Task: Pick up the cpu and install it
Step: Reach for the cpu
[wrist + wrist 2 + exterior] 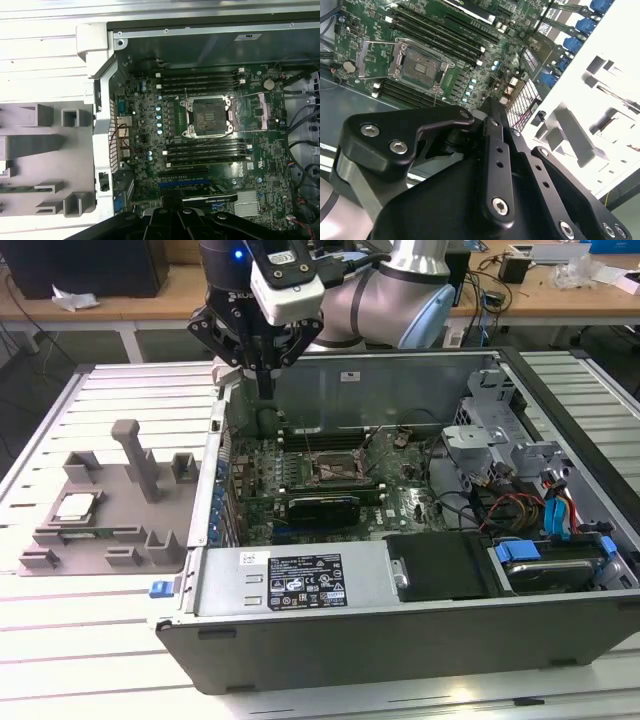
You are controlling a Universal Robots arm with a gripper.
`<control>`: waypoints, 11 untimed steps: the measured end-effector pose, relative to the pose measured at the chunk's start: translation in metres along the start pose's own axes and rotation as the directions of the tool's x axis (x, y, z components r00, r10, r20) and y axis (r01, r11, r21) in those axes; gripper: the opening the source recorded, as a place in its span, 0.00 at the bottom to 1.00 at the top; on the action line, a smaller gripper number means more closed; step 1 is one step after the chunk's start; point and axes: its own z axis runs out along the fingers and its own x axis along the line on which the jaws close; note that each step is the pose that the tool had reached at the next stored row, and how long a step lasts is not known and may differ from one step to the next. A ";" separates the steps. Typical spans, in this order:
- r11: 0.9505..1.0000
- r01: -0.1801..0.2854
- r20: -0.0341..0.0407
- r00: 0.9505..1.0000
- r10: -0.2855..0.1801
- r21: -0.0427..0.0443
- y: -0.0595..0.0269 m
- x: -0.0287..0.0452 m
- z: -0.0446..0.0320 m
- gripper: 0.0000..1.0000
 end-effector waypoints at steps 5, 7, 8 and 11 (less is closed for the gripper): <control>1.000 0.000 0.000 1.000 0.000 0.000 -0.0003 0.0035 -0.0001 0.11; 1.000 0.000 0.000 1.000 0.000 0.000 -0.0004 0.0058 -0.0001 0.11; 1.000 0.000 0.000 1.000 0.000 0.000 -0.0006 0.0075 -0.0002 0.11; 1.000 0.000 0.001 1.000 0.000 0.000 -0.0009 0.0122 -0.0003 0.11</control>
